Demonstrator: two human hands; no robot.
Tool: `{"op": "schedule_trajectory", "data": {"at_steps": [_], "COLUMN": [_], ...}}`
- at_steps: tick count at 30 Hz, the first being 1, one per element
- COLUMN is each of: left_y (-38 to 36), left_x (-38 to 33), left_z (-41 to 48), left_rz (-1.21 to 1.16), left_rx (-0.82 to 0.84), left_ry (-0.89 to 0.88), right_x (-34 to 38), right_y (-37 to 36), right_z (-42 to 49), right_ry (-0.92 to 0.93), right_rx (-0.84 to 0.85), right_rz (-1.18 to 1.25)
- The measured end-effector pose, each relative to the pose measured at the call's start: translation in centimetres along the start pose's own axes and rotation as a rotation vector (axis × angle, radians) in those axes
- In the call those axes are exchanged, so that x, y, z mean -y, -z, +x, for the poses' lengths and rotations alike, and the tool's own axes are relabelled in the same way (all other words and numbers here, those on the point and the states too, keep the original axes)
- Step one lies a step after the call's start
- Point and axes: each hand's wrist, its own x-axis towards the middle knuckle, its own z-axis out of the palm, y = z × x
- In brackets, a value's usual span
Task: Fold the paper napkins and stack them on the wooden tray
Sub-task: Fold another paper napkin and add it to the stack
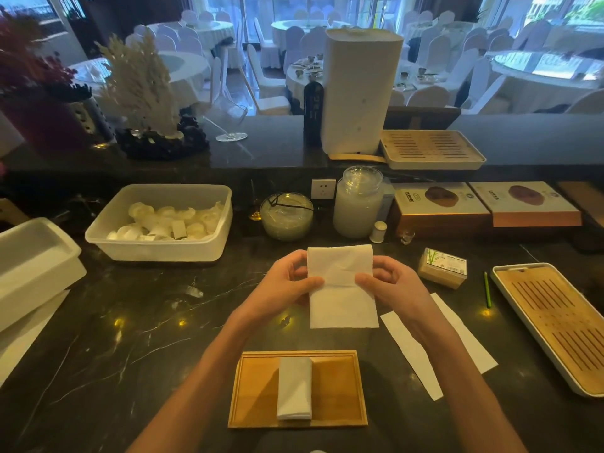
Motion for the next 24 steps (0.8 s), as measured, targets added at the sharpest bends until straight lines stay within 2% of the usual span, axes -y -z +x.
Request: {"op": "schedule_trajectory", "data": {"at_steps": [5,12,19,24], "left_y": [0.0,-0.1,-0.6,-1.0], "left_x": [-0.2,-0.1,0.0,-0.6], "left_z": [0.0,-0.7,-1.2,-1.3], "left_rz": [0.01,-0.128,-0.147,-0.311], "left_rx": [-0.05,-0.053,-0.066,-0.039], "left_ry": [-0.036,-0.041,0.027,0.154], "right_x": [0.2,-0.2,0.0,-0.3], "right_y": [0.4,0.3,-0.1,-0.1], "right_z": [-0.4,-0.7,-1.2,-1.2], "right_ry": [0.042,0.113,0.149,0.192], "right_rx": [0.006,-0.046,-0.09,-0.111], "right_rz": [0.023,-0.009,-0.013,-0.083]}}
